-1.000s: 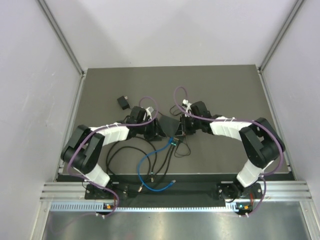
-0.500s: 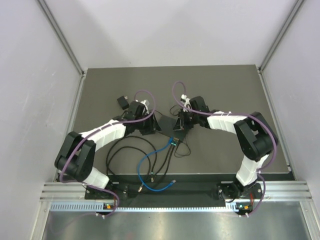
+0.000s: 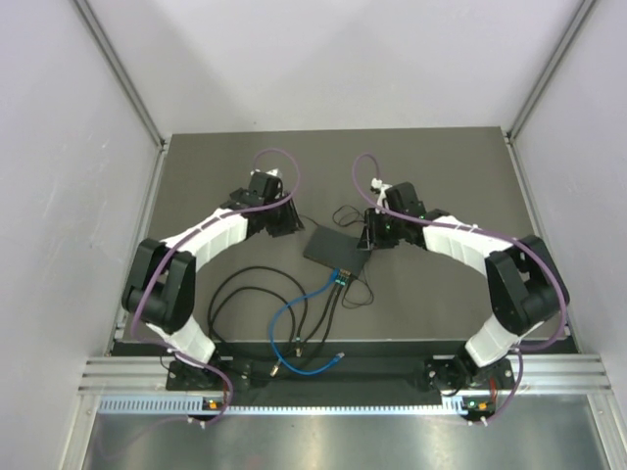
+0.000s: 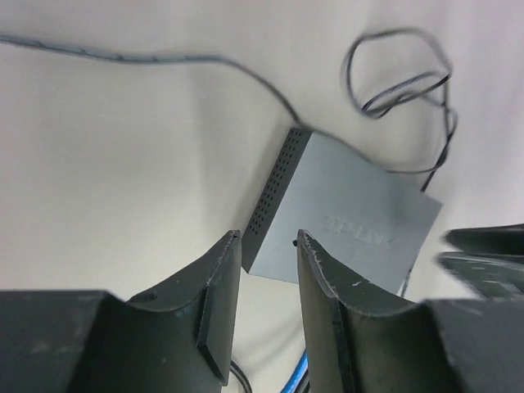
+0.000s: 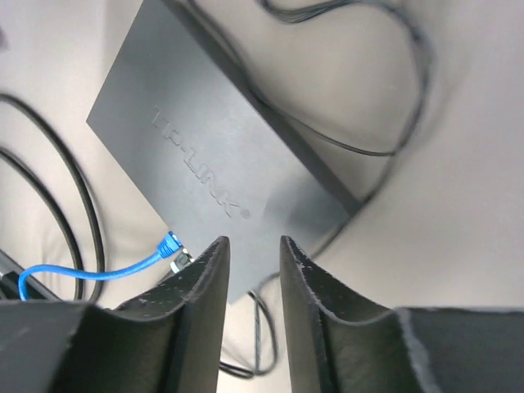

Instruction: Pull the plug from the switch port

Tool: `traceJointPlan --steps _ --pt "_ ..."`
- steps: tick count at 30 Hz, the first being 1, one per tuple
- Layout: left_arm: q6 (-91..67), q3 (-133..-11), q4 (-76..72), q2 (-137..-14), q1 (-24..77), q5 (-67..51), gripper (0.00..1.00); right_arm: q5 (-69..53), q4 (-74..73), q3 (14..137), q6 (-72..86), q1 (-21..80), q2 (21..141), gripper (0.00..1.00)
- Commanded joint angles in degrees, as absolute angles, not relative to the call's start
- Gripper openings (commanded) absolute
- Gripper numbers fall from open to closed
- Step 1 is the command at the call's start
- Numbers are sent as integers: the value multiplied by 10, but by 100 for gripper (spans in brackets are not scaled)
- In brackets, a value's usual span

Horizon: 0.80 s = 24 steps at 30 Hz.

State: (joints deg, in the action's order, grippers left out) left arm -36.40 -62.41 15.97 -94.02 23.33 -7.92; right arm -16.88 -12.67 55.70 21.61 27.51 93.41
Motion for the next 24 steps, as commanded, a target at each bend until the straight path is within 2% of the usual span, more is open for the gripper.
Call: traceJointPlan --steps 1,2,7,8,11,16,24 --pt "-358 -640 166 -959 235 -118 38 -149 -149 549 199 262 894 34" --pt "-361 -635 155 -958 235 -129 38 -160 -149 547 200 258 890 39" --pt "-359 -572 136 -908 236 -143 40 -209 -121 521 210 258 888 45" --pt "-358 -560 131 -896 236 -160 40 -220 -115 516 214 258 887 50" --pt "-353 -493 79 -859 238 -239 44 -235 -93 499 221 258 889 54" --pt "-353 -463 33 -855 244 -298 47 -277 -61 488 232 258 903 51" --pt "-381 -476 -32 -936 269 -356 44 -288 -40 480 232 258 921 46"
